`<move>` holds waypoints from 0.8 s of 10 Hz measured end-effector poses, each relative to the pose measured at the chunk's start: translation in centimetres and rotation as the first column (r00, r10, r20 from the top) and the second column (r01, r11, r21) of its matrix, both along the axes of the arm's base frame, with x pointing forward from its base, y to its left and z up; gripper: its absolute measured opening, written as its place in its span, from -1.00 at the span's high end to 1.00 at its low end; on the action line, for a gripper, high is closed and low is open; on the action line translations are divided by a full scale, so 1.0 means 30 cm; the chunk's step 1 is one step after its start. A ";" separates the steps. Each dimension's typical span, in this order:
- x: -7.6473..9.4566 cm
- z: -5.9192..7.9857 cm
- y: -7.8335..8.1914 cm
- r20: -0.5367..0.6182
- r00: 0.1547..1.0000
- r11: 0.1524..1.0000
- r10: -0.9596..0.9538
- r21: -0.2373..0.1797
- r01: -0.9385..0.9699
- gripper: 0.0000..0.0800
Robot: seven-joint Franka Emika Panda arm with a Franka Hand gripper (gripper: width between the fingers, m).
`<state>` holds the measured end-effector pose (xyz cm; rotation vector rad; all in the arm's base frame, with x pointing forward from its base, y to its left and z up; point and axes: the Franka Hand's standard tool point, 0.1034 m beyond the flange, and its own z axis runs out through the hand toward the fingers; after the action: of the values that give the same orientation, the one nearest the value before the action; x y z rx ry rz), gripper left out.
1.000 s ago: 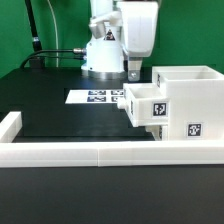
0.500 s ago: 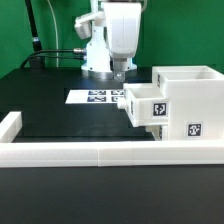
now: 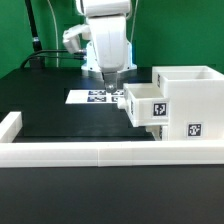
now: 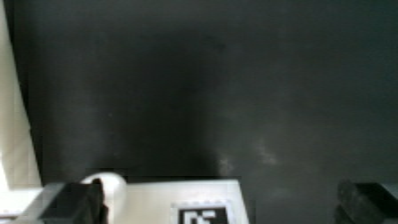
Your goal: Assemble drawer
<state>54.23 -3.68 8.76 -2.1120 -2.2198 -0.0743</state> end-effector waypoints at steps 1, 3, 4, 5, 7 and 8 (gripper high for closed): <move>-0.001 -0.013 -0.021 -0.010 1.000 0.999 0.013 0.038 -0.012 -0.62; -0.005 -0.031 -0.071 -0.025 1.000 0.997 0.003 0.074 -0.001 -0.62; -0.005 -0.037 -0.057 -0.033 0.999 0.997 -0.014 0.071 0.017 -0.62; -0.008 -0.048 -0.032 -0.041 0.999 0.997 -0.020 0.075 0.023 -0.62; -0.016 -0.062 0.017 -0.062 0.996 0.995 -0.067 0.076 0.072 -0.62; -0.018 -0.063 0.041 -0.070 0.993 0.992 -0.094 0.076 0.099 -0.62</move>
Offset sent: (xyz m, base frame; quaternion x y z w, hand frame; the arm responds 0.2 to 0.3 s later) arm 0.0088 0.0108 -0.0062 0.0054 0.0126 0.0041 0.9999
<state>53.67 -2.45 6.87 -2.1466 -2.0426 -0.0952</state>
